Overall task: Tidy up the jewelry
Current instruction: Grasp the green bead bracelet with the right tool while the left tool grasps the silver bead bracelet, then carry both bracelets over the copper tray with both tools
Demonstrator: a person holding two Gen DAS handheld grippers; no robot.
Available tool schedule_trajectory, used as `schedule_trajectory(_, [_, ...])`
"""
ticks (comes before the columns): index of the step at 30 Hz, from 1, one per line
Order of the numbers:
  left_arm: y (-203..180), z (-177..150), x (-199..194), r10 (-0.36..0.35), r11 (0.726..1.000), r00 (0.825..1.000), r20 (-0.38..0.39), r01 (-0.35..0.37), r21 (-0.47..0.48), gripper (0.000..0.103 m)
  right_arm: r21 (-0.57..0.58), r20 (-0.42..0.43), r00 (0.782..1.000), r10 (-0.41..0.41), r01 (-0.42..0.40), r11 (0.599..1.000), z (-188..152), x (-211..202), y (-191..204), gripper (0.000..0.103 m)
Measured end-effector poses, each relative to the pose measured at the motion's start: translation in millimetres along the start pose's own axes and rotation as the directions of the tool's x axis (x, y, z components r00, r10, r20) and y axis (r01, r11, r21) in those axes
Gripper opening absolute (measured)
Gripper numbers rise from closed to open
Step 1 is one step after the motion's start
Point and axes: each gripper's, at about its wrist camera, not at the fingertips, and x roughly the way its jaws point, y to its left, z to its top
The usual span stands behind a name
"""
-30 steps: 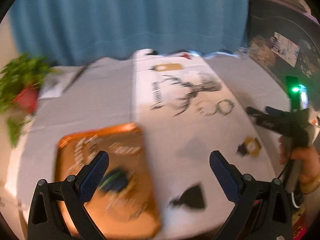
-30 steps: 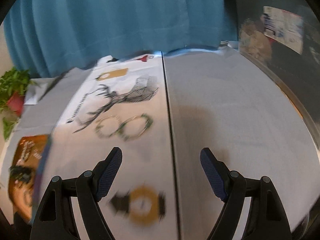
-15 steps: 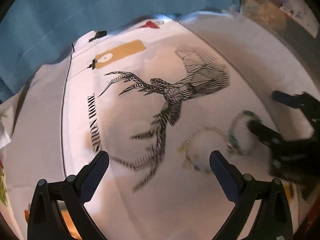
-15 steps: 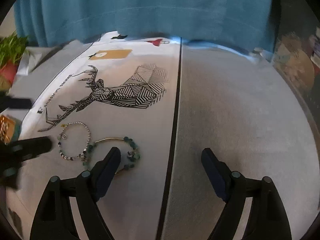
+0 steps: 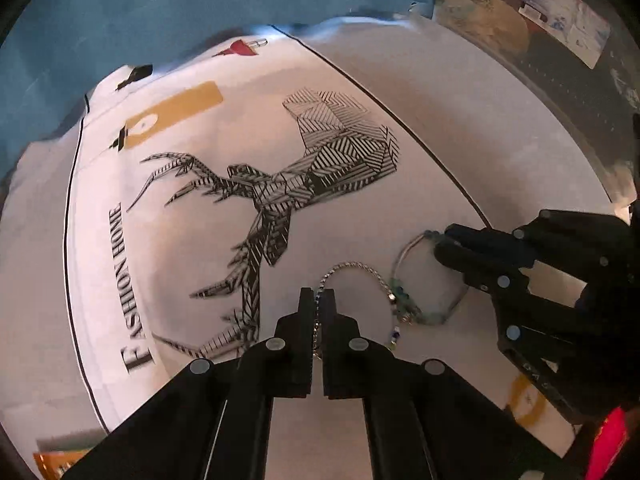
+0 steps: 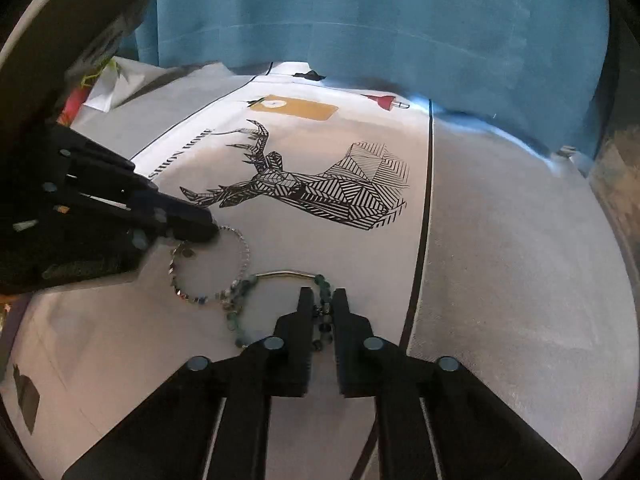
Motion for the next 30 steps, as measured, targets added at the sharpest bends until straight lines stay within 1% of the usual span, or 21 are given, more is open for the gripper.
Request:
schedule_trajectory(2, [0, -5, -14, 0.002, 1.000, 1.000, 0.025, -0.001, -0.016, 0.001, 0.067, -0.006, 1.000, 0.023, -0.022, 0.997, -1, -3, -4, 0.008])
schedule_trajectory(3, [0, -7, -23, -0.003, 1.000, 0.999, 0.036, 0.004, -0.025, 0.001, 0.099, 0.005, 1.000, 0.021, -0.022, 0.995, -2, -9, -7, 0.008])
schedule_trajectory(6, [-1, -15, -53, 0.004, 0.999, 0.997, 0.074, -0.001, -0.033, 0.001, 0.128, 0.043, 0.999, 0.005, -0.010, 0.992, -3, -33, -10, 0.008])
schedule_trajectory(9, [-4, -31, -89, -0.002, 0.999, 0.992, 0.128, 0.009, -0.049, 0.001, 0.131, 0.081, 0.996, -0.026, 0.015, 0.991, -5, -64, -6, 0.008])
schedule_trajectory(13, [-16, -58, -132, 0.020, 0.998, 0.982, 0.189, -0.010, -0.054, 0.001, 0.102, 0.110, 0.992, -0.069, 0.058, 0.993, -8, -102, 8, 0.008])
schedule_trajectory(17, [-24, -98, -172, 0.053, 0.996, 0.970, 0.237, -0.033, -0.088, 0.001, 0.072, 0.125, 0.989, -0.079, 0.070, 0.995, -21, -137, 34, 0.008])
schedule_trajectory(21, [-27, -140, -200, 0.075, 0.993, 0.964, 0.254, -0.048, -0.108, 0.001, 0.085, 0.136, 0.990, -0.023, 0.011, 0.996, -38, -173, 59, 0.008])
schedule_trajectory(26, [-24, -191, -230, 0.108, 0.984, 0.956, 0.272, -0.065, -0.165, 0.001, 0.068, 0.161, 0.987, 0.017, -0.028, 0.997, -61, -211, 99, 0.008])
schedule_trajectory(28, [-22, -213, -242, 0.106, 0.981, 0.954, 0.282, -0.054, -0.185, 0.001, 0.055, 0.165, 0.986, 0.033, -0.043, 0.998, -70, -223, 115, 0.008])
schedule_trajectory(30, [-21, -233, -251, 0.116, 0.977, 0.952, 0.284, -0.059, -0.203, 0.001, 0.044, 0.169, 0.984, 0.051, -0.059, 0.997, -79, -234, 131, 0.008])
